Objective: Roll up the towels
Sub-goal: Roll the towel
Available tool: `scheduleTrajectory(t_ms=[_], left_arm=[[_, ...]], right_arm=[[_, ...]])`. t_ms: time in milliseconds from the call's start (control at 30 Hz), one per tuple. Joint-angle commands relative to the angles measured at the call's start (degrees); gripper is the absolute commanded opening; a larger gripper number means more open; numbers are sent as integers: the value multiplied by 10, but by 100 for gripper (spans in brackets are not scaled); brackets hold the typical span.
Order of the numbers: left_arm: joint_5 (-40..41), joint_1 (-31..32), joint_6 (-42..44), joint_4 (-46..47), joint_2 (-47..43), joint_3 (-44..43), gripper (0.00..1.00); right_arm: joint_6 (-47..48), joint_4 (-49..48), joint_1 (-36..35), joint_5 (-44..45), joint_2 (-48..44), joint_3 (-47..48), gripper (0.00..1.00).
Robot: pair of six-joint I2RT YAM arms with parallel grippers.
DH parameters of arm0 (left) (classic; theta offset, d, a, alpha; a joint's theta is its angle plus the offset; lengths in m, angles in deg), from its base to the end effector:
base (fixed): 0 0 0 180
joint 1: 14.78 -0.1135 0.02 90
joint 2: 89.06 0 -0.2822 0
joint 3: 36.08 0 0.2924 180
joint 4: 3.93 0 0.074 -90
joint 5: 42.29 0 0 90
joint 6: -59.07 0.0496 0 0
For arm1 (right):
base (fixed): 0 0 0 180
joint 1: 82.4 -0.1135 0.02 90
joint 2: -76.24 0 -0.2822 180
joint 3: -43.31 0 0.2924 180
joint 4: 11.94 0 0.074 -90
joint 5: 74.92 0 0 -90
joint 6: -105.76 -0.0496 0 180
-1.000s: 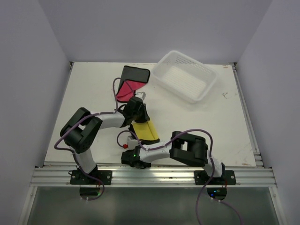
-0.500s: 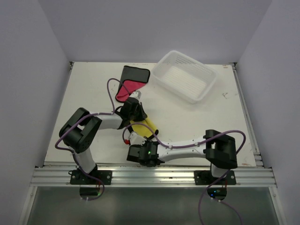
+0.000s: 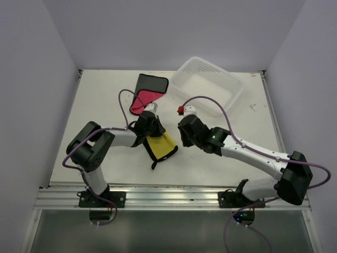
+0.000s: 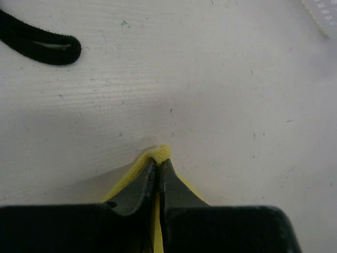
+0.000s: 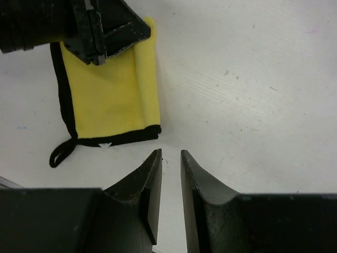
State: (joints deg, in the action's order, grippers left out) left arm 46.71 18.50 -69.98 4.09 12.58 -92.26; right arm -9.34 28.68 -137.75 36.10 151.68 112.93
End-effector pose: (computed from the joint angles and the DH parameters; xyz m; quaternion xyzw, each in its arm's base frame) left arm 0.3173 -0.2093 0.1063 -0.0413 0.8957 -0.2676 0.3528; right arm 0.1982 0.2555 0.2698 -0.1729 0.8991 0.1063 0.3879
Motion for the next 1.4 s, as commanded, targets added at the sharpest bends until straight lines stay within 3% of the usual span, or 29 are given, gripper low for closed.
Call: scheduleTrajectory(t_ms=[0, 133, 367, 833, 1067, 1367], left_arm=[[20, 0, -2, -13, 5, 22, 0], [20, 0, -6, -8, 1, 29, 0], [21, 0, -9, -2, 0, 39, 0], [25, 1, -18, 13, 0, 58, 0], [24, 0, -19, 17, 2, 59, 0], [23, 1, -21, 19, 3, 61, 0]], right_arm=[[-36, -54, 39, -99, 10, 7, 24], [-95, -96, 94, -207, 63, -2, 24], [-156, -155, 165, -290, 129, -29, 29], [-189, -198, 176, -349, 166, -71, 35], [-197, -195, 176, -338, 153, -86, 41], [-192, -195, 176, -333, 162, -84, 41]])
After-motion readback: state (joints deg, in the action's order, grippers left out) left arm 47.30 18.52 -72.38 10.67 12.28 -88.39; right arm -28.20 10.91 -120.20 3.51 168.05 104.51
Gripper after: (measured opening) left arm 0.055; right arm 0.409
